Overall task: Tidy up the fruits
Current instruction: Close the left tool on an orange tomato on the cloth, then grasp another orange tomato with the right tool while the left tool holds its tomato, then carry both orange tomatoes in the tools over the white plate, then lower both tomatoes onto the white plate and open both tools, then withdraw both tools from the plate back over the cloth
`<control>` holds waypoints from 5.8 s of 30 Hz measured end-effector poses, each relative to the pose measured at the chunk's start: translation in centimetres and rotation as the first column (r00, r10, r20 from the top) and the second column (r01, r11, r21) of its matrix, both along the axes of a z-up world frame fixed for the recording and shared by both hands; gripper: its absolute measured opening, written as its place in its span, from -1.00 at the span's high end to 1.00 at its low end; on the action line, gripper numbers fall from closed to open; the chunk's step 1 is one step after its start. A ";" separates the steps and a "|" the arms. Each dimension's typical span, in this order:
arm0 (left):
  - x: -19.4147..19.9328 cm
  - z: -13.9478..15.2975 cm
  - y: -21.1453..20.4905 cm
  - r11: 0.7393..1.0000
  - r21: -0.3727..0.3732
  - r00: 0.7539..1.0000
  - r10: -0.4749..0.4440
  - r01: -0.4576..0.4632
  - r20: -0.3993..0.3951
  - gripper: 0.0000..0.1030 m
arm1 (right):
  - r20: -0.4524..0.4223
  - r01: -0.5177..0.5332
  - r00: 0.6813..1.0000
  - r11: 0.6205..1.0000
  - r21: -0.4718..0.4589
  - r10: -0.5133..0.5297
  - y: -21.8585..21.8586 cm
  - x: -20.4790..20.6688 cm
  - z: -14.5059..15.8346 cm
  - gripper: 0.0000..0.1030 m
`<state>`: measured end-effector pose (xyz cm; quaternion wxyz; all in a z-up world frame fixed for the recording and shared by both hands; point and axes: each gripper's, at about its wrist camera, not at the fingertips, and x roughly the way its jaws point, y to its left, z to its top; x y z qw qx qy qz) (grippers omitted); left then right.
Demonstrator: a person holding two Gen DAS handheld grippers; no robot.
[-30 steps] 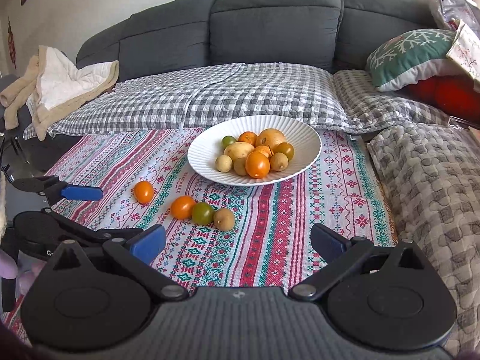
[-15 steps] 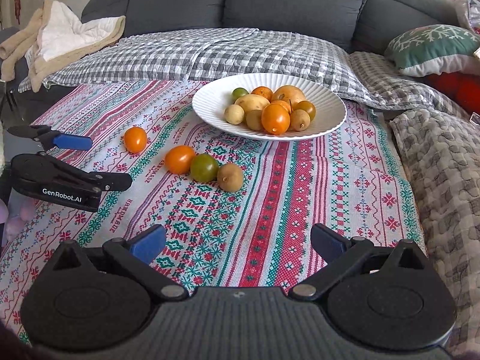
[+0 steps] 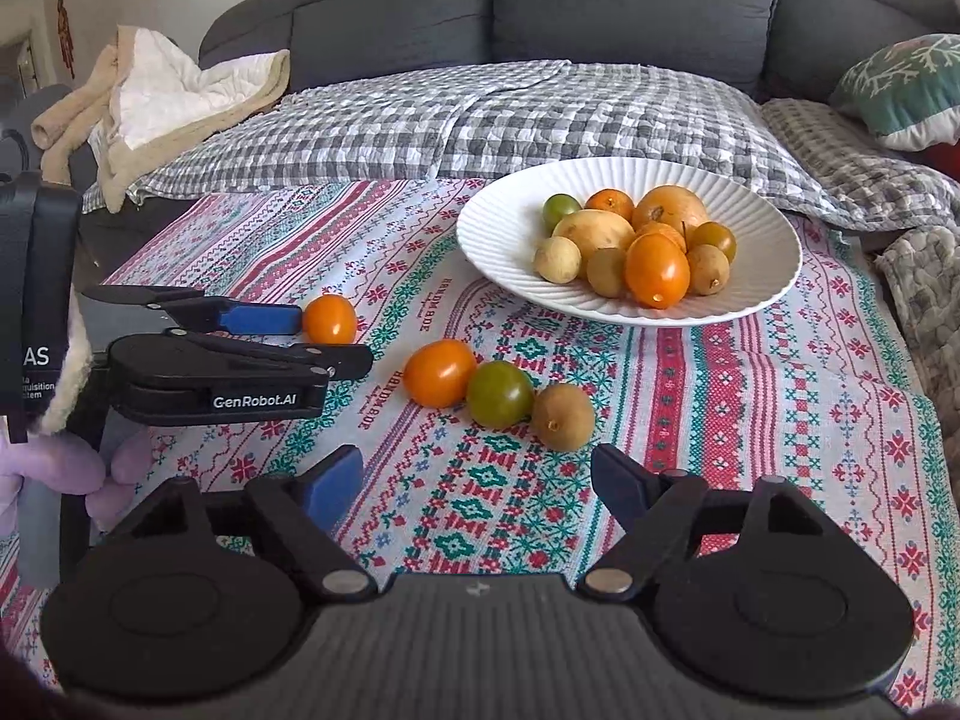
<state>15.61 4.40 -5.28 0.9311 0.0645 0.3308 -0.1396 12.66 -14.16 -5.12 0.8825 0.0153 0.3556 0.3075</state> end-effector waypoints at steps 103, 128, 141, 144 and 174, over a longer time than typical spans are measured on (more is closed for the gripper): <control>9.5 3.5 -7.3 0.986 -0.035 0.986 -0.167 0.166 -0.026 0.50 | -0.019 0.197 0.980 0.941 0.277 -0.199 -9.6 15.0 -0.7 0.43; 7.5 5.3 -7.2 0.990 -0.041 0.990 -0.135 0.133 -0.029 -0.21 | -0.044 0.258 0.966 0.924 0.281 -0.257 -11.3 14.0 1.3 -0.10; 3.1 6.0 -5.4 0.994 -0.041 0.993 -0.102 0.100 -0.053 -0.65 | -0.043 0.297 0.955 0.937 0.181 -0.294 -11.7 10.0 3.1 -0.60; 1.8 6.2 -5.0 0.995 -0.037 0.994 -0.098 0.096 -0.053 -0.73 | -0.036 0.292 0.956 0.944 0.154 -0.290 -11.5 8.9 3.5 -0.70; -2.9 1.2 -6.2 0.998 0.055 0.998 -0.042 0.044 -0.049 -0.68 | 0.013 0.314 0.949 0.948 -0.053 -0.314 -9.7 1.3 0.4 -1.00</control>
